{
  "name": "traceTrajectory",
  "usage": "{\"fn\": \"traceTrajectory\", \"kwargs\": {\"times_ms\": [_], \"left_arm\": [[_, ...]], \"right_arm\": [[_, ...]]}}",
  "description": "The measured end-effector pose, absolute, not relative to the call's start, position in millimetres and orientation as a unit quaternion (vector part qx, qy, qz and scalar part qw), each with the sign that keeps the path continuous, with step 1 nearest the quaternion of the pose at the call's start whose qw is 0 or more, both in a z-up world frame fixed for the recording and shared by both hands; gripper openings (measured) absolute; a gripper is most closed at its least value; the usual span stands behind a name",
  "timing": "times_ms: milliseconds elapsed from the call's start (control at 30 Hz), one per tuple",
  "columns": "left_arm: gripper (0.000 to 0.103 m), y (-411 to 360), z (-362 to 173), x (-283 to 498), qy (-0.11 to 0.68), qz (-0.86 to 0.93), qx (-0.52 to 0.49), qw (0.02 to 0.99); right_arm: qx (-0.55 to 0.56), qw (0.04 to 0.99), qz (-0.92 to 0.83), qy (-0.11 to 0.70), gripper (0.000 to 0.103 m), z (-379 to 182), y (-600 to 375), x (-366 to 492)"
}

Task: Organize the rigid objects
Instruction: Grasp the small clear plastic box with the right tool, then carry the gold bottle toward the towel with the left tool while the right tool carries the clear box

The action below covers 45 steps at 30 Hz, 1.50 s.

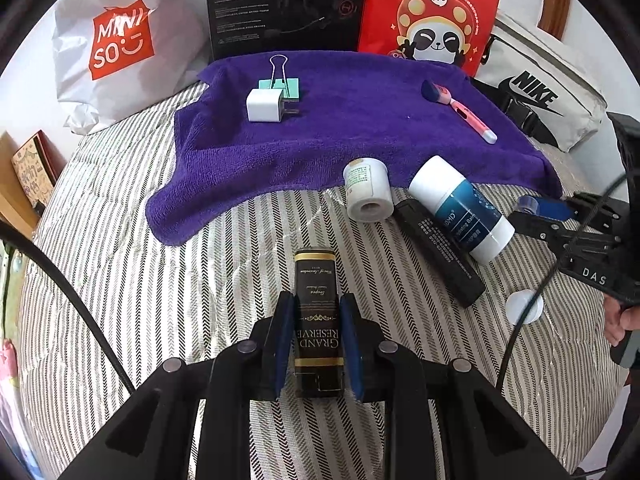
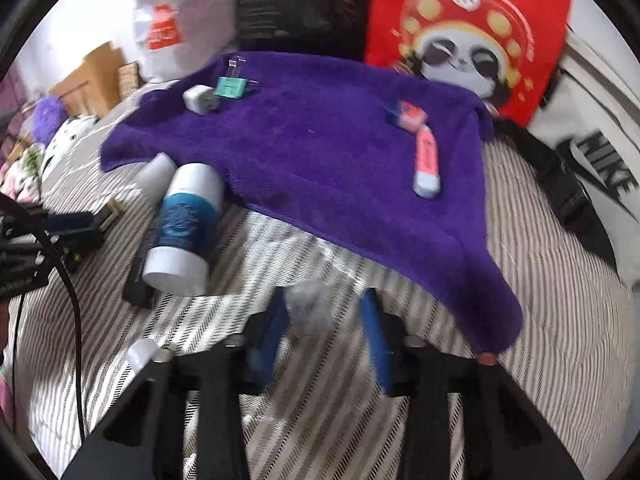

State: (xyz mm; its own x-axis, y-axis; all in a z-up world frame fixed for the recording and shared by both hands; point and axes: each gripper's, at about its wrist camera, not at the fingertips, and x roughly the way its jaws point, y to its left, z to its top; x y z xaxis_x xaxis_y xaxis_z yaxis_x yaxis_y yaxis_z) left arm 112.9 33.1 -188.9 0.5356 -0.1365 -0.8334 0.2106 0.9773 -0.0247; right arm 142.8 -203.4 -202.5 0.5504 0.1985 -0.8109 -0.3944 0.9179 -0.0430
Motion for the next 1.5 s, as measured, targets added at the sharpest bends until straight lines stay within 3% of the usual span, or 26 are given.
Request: {"fn": "traceTrajectory", "kwargs": {"times_ms": [33,700,1000,1500], "left_arm": [[0.023,33.3,-188.8,112.9,0.471,-0.099,0.040,0.876],[0.023,40.4,-186.5,114.5,0.473,-0.103,0.013,0.875],[0.024,23.1,-187.4,112.2,0.478,-0.086,0.072,0.871],[0.022,53.0,-168.3,108.7,0.475,-0.107,0.004,0.873]], "right_arm": [[-0.108,0.874,0.182,0.437,0.018,-202.9,-202.4,141.3],[-0.062,0.871,0.145,0.465,0.017,-200.6,-215.1,124.7],[-0.032,0.866,0.116,0.485,0.017,-198.6,-230.5,121.7],[-0.036,0.872,0.134,0.470,0.017,-174.0,-226.0,118.7]]}}
